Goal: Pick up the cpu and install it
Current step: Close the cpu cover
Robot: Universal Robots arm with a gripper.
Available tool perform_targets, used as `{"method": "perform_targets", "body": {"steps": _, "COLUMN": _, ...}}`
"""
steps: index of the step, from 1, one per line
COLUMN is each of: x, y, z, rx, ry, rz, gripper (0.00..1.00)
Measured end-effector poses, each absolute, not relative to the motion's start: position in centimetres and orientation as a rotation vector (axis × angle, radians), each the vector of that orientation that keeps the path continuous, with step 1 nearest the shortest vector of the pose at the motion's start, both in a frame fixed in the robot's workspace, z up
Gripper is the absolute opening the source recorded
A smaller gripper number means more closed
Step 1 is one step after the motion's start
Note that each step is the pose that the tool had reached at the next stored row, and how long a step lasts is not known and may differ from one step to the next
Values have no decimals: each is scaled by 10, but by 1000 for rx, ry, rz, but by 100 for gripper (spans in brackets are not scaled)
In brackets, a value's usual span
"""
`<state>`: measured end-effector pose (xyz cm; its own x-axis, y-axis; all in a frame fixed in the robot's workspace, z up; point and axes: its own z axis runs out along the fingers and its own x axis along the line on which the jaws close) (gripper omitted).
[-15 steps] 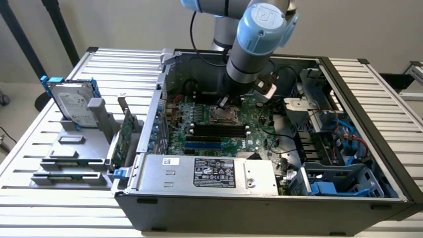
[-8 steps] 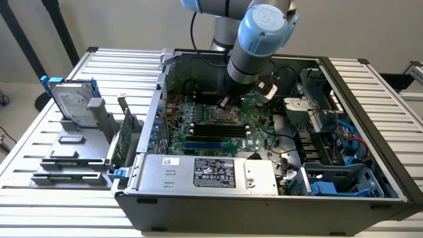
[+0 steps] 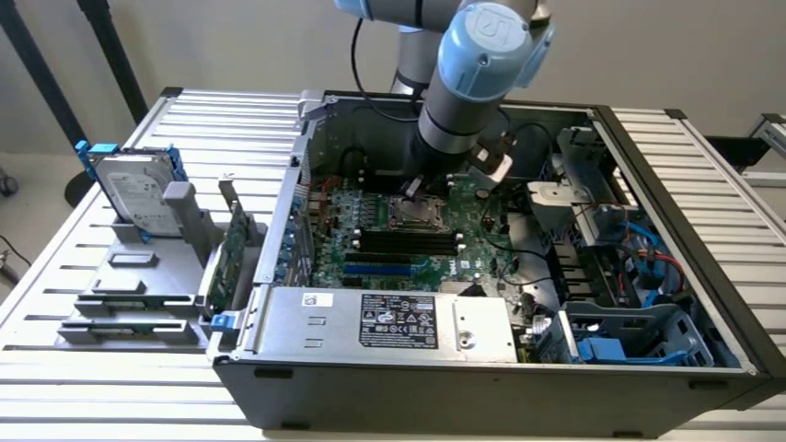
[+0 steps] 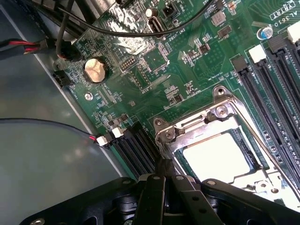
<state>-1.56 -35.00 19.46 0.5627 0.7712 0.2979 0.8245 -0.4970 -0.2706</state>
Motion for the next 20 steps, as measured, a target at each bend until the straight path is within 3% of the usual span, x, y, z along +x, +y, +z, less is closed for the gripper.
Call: {"method": "perform_targets", "body": {"steps": 20, "x": -35, "y": -349, "z": 193, "rx": -2345, "ry": -1358, "rz": -190, "gripper": 11}}
